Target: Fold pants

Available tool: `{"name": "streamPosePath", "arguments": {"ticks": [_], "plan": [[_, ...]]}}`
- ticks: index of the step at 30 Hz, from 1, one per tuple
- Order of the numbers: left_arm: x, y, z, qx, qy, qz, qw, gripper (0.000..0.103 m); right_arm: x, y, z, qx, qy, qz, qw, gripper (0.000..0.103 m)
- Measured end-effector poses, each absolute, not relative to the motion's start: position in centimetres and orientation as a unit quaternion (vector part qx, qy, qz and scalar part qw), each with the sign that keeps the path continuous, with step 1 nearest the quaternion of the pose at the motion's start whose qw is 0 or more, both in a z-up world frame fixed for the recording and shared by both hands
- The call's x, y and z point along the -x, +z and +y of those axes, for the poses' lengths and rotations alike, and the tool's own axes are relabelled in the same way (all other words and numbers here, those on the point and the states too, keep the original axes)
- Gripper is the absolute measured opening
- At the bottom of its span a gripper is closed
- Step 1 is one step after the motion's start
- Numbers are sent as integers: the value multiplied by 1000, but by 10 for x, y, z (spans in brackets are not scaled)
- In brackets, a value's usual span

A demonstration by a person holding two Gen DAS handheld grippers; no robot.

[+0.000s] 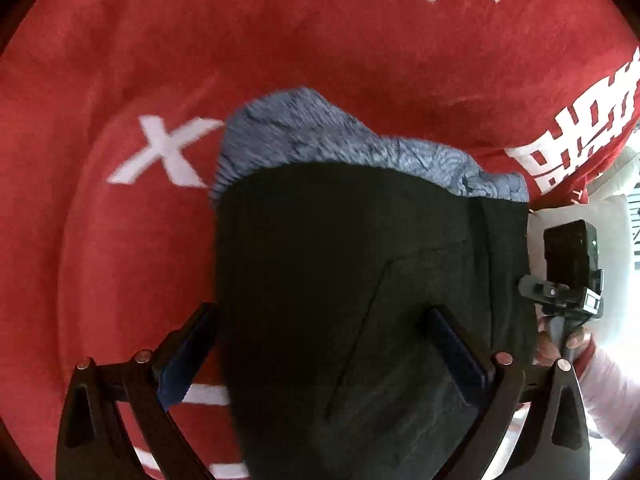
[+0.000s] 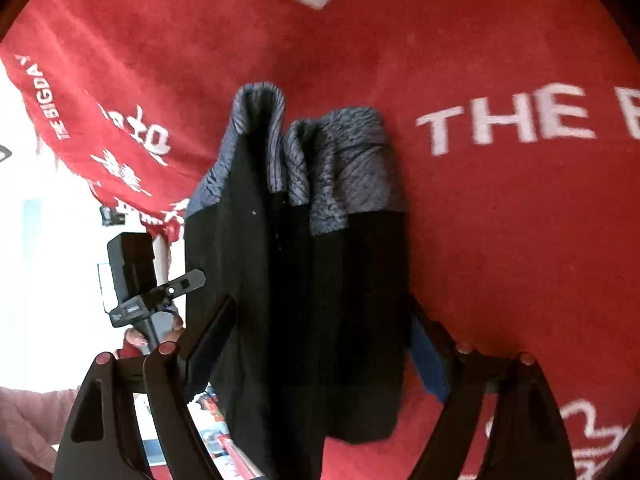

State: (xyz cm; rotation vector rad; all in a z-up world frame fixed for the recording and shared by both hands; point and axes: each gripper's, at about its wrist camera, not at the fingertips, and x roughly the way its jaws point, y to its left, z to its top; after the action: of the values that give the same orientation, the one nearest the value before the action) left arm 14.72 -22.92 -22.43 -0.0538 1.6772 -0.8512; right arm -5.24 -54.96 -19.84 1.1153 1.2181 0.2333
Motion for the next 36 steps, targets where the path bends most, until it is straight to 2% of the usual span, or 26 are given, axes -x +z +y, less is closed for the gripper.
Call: {"name": "streamPosePath", "arguments": {"ticks": [2, 3, 4, 5, 7, 9, 11, 15, 23, 26, 29, 30, 31, 33, 36], "plan": [[-142, -225, -235, 18, -361, 717, 596, 103, 52, -200, -550, -501, 99, 534, 674, 84], [-141, -223, -237, 19, -361, 714, 599, 93, 53, -201, -551, -510, 91, 532, 670, 81], [-139, -219, -237, 32, -369, 711, 598, 84, 54, -202, -552, -518, 81, 533, 665, 73], [-137, -213, -238, 28, -368, 706, 605, 83, 58, -201, -553, -523, 68, 535, 660, 68], [-132, -205, -240, 15, -369, 697, 614, 72, 61, -195, -552, -523, 63, 533, 662, 49], [-131, -195, -238, 20, -364, 695, 620, 64, 62, -185, -549, -527, 61, 525, 666, 41], [-132, -187, -237, 28, -363, 693, 622, 60, 65, -177, -549, -540, 57, 513, 665, 39], [-121, -159, -236, 18, -366, 687, 627, 59, 73, -157, -541, -551, 68, 504, 662, 38], [-73, -113, -205, -2, -369, 685, 628, 59, 129, -119, -517, -577, 77, 499, 642, 38], [-53, -126, -186, -8, -366, 694, 620, 60, 149, -121, -499, -566, 67, 511, 644, 38], [-34, -159, -177, -36, -345, 702, 622, 70, 163, -142, -485, -534, 48, 536, 652, 41], [-30, -171, -171, -41, -328, 699, 633, 87, 164, -151, -479, -511, 36, 552, 658, 46], [-29, -173, -166, -39, -321, 687, 651, 103, 167, -158, -477, -487, 24, 564, 666, 59], [-32, -177, -162, -37, -315, 684, 657, 103, 171, -162, -474, -449, 5, 557, 699, 70], [-30, -168, -165, -60, -305, 678, 666, 103, 171, -154, -473, -428, -18, 565, 705, 75]]}}
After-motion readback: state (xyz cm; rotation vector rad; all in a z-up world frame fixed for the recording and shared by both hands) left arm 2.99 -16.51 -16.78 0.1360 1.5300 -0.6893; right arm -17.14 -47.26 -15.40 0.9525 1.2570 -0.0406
